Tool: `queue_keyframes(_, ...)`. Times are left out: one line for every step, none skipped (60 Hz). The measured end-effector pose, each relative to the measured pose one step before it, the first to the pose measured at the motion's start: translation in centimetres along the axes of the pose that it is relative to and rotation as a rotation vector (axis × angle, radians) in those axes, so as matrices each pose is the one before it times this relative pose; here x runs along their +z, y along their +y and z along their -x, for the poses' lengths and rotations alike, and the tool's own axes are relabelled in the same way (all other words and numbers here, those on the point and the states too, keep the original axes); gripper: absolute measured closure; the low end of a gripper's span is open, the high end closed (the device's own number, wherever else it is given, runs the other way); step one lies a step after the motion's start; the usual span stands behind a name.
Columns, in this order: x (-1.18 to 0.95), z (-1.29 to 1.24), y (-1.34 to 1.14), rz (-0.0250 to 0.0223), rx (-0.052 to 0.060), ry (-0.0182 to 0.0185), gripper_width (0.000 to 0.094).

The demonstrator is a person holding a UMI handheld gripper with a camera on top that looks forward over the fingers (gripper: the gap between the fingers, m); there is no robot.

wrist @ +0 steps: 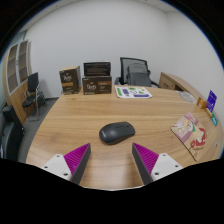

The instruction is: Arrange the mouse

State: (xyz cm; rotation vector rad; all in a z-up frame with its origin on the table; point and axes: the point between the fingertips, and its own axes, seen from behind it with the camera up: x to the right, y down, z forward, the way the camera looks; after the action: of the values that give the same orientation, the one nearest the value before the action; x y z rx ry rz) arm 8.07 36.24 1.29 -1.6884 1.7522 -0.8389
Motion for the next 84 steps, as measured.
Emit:
queue_keyframes(0.504, -0.009, 0.015, 0.00322, -0.0008, 0.00271, 0.0067)
queue_keyframes(0.598, -0.008, 0.054, 0.00301, -0.0014, 0.00333, 0.0067)
queue_keyframes(0.472, -0.052, 0.064, 0.00489, 0.0, 0.00362, 0.0066)
queue_keyframes(0.458, -0.05, 0.001, 0.00389, 0.0013, 0.00285, 0.0066)
queue_keyframes(0.418, -0.023, -0.022, 0.00273, 0.0028, 0.0019, 0.0066)
queue_keyframes(0.384, 0.021, -0.045, 0.002, 0.0029, 0.00013, 0.0065)
queue_keyframes(0.397, 0.043, -0.045, 0.00131, 0.0015, -0.00112, 0.0064)
queue_keyframes(0.417, 0.006, -0.058, 0.00172, 0.0005, -0.00053, 0.0064)
queue_keyframes(0.379, 0.006, -0.073, 0.00162, 0.0001, -0.00184, 0.0064)
queue_keyframes(0.321, 0.021, -0.073, 0.00191, 0.0012, -0.00179, 0.0065)
queue_keyframes(0.285, 0.037, -0.062, 0.00198, 0.0018, -0.00216, 0.0065)
queue_keyframes(0.255, 0.083, -0.252, -0.00439, 0.0042, -0.00372, 0.0066)
queue_keyframes(0.22, 0.074, -0.276, -0.00582, 0.0039, -0.00315, 0.0068)
queue_keyframes(0.252, 0.014, -0.169, -0.00129, 0.0004, -0.00075, 0.0067)
queue_keyframes(0.208, -0.096, -0.168, -0.00036, -0.0009, 0.00435, 0.0059)
queue_keyframes(0.227, 0.034, -0.266, -0.00416, -0.0013, -0.00005, 0.0059)
queue_keyframes(0.228, -0.022, -0.165, -0.00077, -0.0028, 0.00074, 0.006)
queue_keyframes(0.241, 0.107, -0.205, -0.0011, -0.0028, 0.00062, 0.0059)
queue_keyframes(0.202, 0.058, -0.211, -0.0017, -0.0014, -0.00172, 0.0059)
queue_keyframes(0.189, 0.038, -0.147, 0.00037, -0.0003, -0.00027, 0.0061)
queue_keyframes(0.205, 0.01, -0.149, 0.00091, 0.0003, -0.00003, 0.0062)
queue_keyframes(0.196, 0.011, -0.152, 0.00066, 0.001, -0.00009, 0.0061)
queue_keyframes(0.185, 0.024, -0.153, 0.00052, 0.0011, -0.00042, 0.0062)
queue_keyframes(0.194, 0.032, -0.145, 0.00069, 0.0005, -0.00072, 0.0062)
queue_keyframes(0.129, 0.029, -0.191, 0.00019, -0.0001, -0.00069, 0.0063)
queue_keyframes(0.185, 0.035, -0.137, -0.00038, -0.0009, -0.00138, 0.0063)
queue_keyframes(0.178, 0.041, -0.126, 0.0011, -0.001, -0.00106, 0.0063)
queue_keyframes(0.17, 0.027, -0.111, 0.00107, 0.0, -0.00067, 0.0064)
queue_keyframes(0.148, 0.021, -0.155, 0.00126, 0.001, -0.00048, 0.0064)
queue_keyframes(0.145, 0.041, -0.125, 0.00123, 0.0005, -0.00072, 0.0064)
queue_keyframes(0.156, 0.042, -0.108, 0.00195, -0.0003, -0.00086, 0.0065)
queue_keyframes(0.136, 0.069, -0.121, 0.00149, 0.0, -0.00133, 0.0066)
queue_keyframes(0.124, 0.044, -0.112, 0.00095, 0.0006, -0.00118, 0.0065)
queue_keyframes(0.108, 0.04, -0.095, 0.00155, 0.0016, -0.00066, 0.0064)
queue_keyframes(0.103, 0.025, -0.073, 0.00189, 0.0021, -0.00025, 0.0065)
queue_keyframes(0.085, 0.043, -0.053, 0.0021, 0.0014, -0.00048, 0.0068)
queue_keyframes(0.073, 0.018, -0.042, 0.00167, 0.0005, 0.0002, 0.0072)
queue_keyframes(0.088, 0.022, -0.084, 0.00037, -0.0002, -0.00053, 0.0079)
queue_keyframes(0.073, 0.009, -0.056, -0.00004, -0.0003, 0.00012, 0.0089)
queue_keyframes(0.064, 0.004, -0.032, 0.00039, -0.0002, 0.00017, 0.0099)
queue_keyframes(0.063, 0.005, -0.049, -0.00046, 0.0001, 0.00038, 0.0111)
queue_keyframes(0.064, 0.012, -0.047, -0.00026, -0.0005, 0.00008, 0.0122)
queue_keyframes(0.062, 0.036, -0.037, -0.00008, -0.0005, -0.00134, 0.0137)
queue_keyframes(0.045, 0.06, -0.066, -0.00062, -0.0008, -0.00175, 0.0158)
queue_keyframes(0.061, 0.028, -0.059, -0.00058, -0.0015, -0.0012, 0.0187)
queue_keyframes(0.046, -0.023, -0.052, -0.00148, -0.0019, 0.00028, 0.0223)
queue_keyframes(0.067, -0.027, -0.055, -0.00193, -0.0013, 0.00145, 0.0273)
queue_keyframes(0.053, 0.024, -0.045, -0.00121, -0.002, -0.00038, 0.0324)
queue_keyframes(0.011, 0.107, -0.046, -0.00203, 0.0004, -0.00382, 0.0332)
queue_keyframes(0.022, -0.002, 0.014, 0.00041, -0.0027, 0.00015, 0.0334)
queue_keyframes(0.017, 0.004, -0.033, -0.00044, -0.0016, 0.00077, 0.0342)
queue_keyframes(0.018, 0.029, -0.026, 0.00014, -0.0012, -0.00059, 0.035)
queue_keyframes(0.009, 0.037, -0.012, 0.00028, -0.0013, -0.00064, 0.0357)
queue_keyframes(-0.002, 0.02, -0.028, -0.00062, -0.0011, -0.00003, 0.0366)
queue_keyframes(-0.027, 0.02, -0.03, -0.00103, -0.0005, -0.00082, 0.0376)
queue_keyframes(-0.01, 0.026, -0.012, -0.00117, -0.0003, -0.00089, 0.039)
queue_keyframes(-0.018, 0.025, 0.003, -0.00047, 0.0, -0.00102, 0.0407)
queue_keyframes(0.054, 0.068, 0.034, -0.00089, 0.0008, -0.0014, 0.0421)
queue_keyframes(-0.023, -0.03, 0.012, 0.00076, 0.0005, 0.00148, 0.0448)
queue_keyframes(-0.016, -0.038, 0.01, 0.00042, 0.0012, 0.00039, 0.0454)
queue_keyframes(-0.008, -0.012, 0.019, 0.00172, 0.002, 0.00026, 0.0464)
queue_keyframes(0.021, 0.008, 0.028, 0.00229, 0.0015, 0.00009, 0.0482)
queue_keyframes(0.009, 0.02, -0.001, 0.00195, 0.0032, -0.00001, 0.0492)
queue_keyframes(0.002, -0.005, 0.009, 0.00273, 0.0022, 0.00113, 0.0502)
queue_keyframes(0.007, -0.008, -0.014, 0.00189, 0.004, 0.00072, 0.0509)
queue_keyframes(-0.007, -0.011, 0.009, 0.003, 0.0027, 0.00124, 0.0519)
queue_keyframes(0.013, -0.007, -0.025, 0.00194, 0.0025, 0.00113, 0.0529)
queue_keyframes(-0.002, -0.019, -0.011, 0.00165, 0.0013, 0.00076, 0.0539)
queue_keyframes(-0.019, -0.016, -0.011, 0.00123, 0.0027, 0.00103, 0.0546)
queue_keyframes(0.005, -0.006, 0.027, 0.00216, 0.0032, 0.00088, 0.0552)
queue_keyframes(-0.014, -0.022, -0.03, 0.00015, 0.0021, 0.00185, 0.0566)
queue_keyframes(-0.002, -0.003, 0.005, 0.00039, 0.0011, 0.00154, 0.057)
queue_keyframes(-0.011, -0.008, -0.008, 0.00001, -0.0025, 0.00154, 0.058)
queue_keyframes(-0.006, -0.01, -0.065, -0.00303, -0.0027, 0.00153, 0.0582)
queue_keyframes(0.009, 0.012, 0.008, -0.00041, -0.0038, 0.0012, 0.0583)
queue_keyframes(0.006, 0.005, -0.034, -0.00159, -0.0049, 0.00099, 0.0585)
queue_keyframes(-0.002, 0.013, -0.041, -0.00198, -0.006, 0.00038, 0.0586)
queue_keyframes(-0.005, 0.009, -0.037, -0.00154, -0.0052, -0.00021, 0.0589)
queue_keyframes(0.027, 0.013, -0.06, -0.00078, -0.0019, -0.00028, 0.0589)
queue_keyframes(-0.007, 0.001, 0.003, -0.00069, -0.0008, -0.00086, 0.059)
queue_keyframes(-0.011, 0.011, 0.014, 0.00087, -0.0018, -0.00087, 0.059)
queue_keyframes(-0.002, 0.005, -0.006, 0.00099, -0.0036, -0.00084, 0.0591)
queue_keyframes(-0.003, -0.011, -0.014, 0.0021, -0.0052, -0.00053, 0.0591)
queue_keyframes(-0.043, -0.028, -0.028, 0.00212, -0.005, 0.00021, 0.0591)
